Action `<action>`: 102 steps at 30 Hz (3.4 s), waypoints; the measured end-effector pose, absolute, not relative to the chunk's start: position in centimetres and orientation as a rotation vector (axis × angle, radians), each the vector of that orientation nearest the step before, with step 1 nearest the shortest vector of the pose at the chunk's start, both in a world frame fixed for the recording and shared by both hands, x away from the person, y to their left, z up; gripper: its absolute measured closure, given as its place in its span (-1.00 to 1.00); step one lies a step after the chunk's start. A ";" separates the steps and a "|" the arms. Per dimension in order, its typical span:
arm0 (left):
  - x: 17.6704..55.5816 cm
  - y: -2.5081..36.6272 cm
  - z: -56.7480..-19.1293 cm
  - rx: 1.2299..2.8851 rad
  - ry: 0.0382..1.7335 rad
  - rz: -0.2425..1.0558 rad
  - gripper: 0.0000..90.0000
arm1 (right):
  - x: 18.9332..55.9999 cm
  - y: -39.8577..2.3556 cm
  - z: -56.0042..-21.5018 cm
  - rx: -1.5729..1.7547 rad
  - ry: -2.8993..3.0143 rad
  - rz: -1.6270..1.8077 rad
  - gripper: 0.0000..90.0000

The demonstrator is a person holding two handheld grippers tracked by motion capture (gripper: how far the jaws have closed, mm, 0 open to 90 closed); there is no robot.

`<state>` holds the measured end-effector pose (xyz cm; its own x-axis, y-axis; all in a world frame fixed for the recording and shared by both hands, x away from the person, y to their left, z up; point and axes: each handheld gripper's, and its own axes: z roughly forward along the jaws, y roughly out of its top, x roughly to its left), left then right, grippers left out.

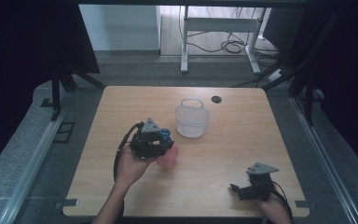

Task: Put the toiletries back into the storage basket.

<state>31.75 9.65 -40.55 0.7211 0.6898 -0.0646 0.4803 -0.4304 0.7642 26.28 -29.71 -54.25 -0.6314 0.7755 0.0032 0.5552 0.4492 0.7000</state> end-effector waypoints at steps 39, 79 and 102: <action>35.9 7.6 -37.3 2.093 0.883 0.361 0.18 | 26.3 -29.7 -54.3 1.137 2.387 0.979 -1.00; 40.9 2.9 -32.5 2.090 0.859 0.459 0.18 | 26.3 -29.7 -54.3 1.135 2.384 0.982 -1.00; 43.8 -0.3 -33.6 2.084 0.894 0.488 0.18 | 26.3 -29.7 -54.3 1.135 2.388 0.979 -1.00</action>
